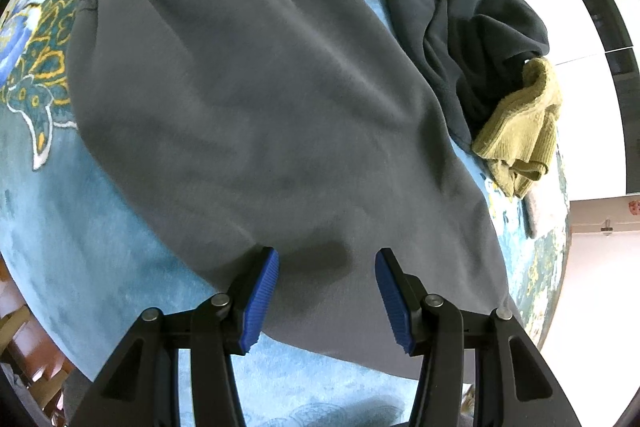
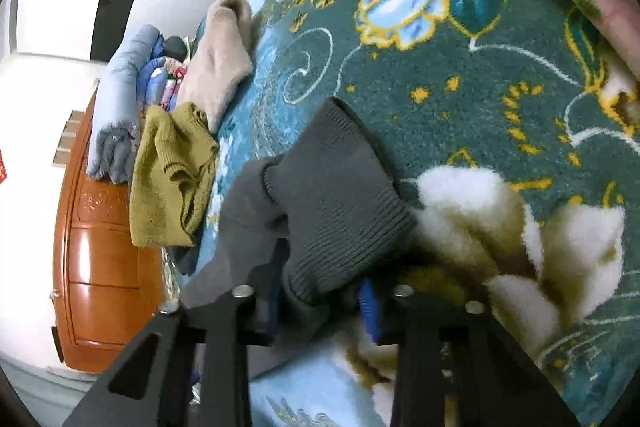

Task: Fold clothes

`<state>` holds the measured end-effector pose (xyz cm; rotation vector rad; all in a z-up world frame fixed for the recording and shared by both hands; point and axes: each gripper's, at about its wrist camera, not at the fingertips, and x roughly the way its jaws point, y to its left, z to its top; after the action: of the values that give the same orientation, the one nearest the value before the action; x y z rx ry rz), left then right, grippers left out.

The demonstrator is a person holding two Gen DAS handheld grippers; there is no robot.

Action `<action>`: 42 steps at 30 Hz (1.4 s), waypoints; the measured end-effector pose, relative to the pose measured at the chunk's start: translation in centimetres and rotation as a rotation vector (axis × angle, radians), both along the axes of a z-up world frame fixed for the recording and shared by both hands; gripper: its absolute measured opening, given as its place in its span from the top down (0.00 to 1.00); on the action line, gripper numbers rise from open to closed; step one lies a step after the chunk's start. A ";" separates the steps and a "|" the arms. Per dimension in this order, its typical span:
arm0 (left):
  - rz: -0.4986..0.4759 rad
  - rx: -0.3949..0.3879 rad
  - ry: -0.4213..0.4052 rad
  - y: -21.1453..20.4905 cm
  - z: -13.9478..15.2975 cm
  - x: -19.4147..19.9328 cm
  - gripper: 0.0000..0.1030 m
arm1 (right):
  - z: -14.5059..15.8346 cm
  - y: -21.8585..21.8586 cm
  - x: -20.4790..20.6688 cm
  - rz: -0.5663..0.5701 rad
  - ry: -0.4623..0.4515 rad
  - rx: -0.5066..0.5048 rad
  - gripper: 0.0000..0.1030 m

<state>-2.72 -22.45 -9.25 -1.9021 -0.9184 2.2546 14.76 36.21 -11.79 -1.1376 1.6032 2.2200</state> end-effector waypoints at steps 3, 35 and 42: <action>-0.008 -0.010 -0.001 0.3 0.2 0.1 0.47 | 1.7 0.2 -0.7 -0.006 0.017 0.012 0.79; -0.008 0.165 0.183 -0.3 8.3 5.4 0.47 | 20.8 -13.5 -11.3 0.490 -0.026 0.907 0.81; 0.031 0.136 0.214 0.3 10.3 6.5 0.47 | 17.7 -23.2 -13.7 0.711 -0.042 1.092 0.80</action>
<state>3.75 -22.18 1.04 -1.5664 -1.0453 2.2907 1.08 12.99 5.95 -1.3944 -0.2447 2.7421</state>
